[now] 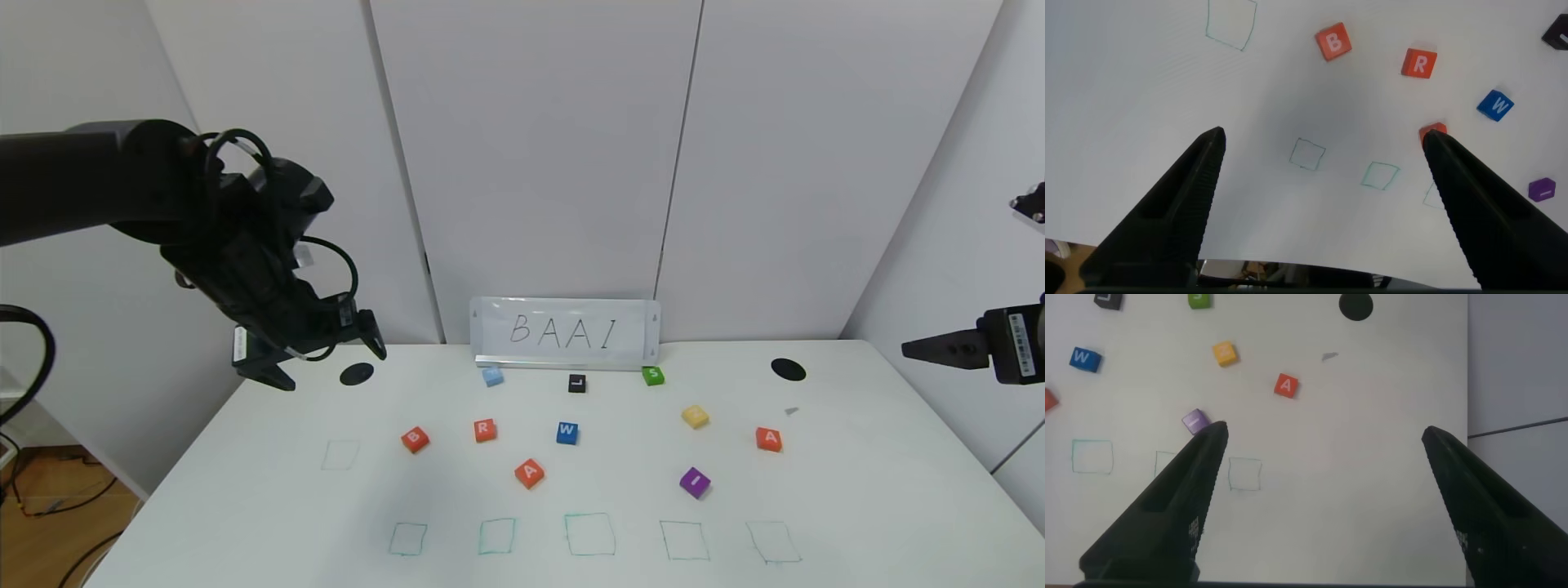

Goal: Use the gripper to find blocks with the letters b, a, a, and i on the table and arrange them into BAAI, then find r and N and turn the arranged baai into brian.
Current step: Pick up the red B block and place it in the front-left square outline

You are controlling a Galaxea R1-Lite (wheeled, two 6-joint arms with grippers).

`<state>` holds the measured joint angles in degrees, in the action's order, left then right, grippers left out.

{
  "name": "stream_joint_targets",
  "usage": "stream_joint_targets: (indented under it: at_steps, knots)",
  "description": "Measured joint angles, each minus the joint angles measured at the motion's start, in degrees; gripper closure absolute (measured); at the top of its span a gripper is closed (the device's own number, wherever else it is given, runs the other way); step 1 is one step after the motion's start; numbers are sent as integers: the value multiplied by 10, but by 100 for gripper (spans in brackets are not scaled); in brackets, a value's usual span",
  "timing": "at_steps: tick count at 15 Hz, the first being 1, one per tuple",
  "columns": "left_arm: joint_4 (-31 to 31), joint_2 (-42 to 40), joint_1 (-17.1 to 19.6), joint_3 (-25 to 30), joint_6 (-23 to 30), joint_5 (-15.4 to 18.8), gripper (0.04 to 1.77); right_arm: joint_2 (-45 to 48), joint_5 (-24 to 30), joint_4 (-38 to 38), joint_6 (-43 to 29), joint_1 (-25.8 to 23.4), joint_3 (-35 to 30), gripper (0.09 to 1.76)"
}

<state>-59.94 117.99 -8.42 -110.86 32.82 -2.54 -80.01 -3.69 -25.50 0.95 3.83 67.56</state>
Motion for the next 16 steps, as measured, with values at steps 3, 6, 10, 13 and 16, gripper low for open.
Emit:
stream_joint_targets:
  at_steps: [3,6,10,13,16]
  knots:
    - [8,69,-9,-26,53,1,9,6,0,0,0,5,-3,14]
    - [20,115,-12,-31,114,1,9,10,-1,0,1,6,-6,14]
    - [22,149,-26,-31,162,-3,9,18,-1,1,4,7,-9,14]
    - [60,171,-31,-30,200,-8,9,22,-1,1,4,7,-10,14]
    - [63,188,-32,-28,211,-20,9,24,-1,2,4,6,-10,14]
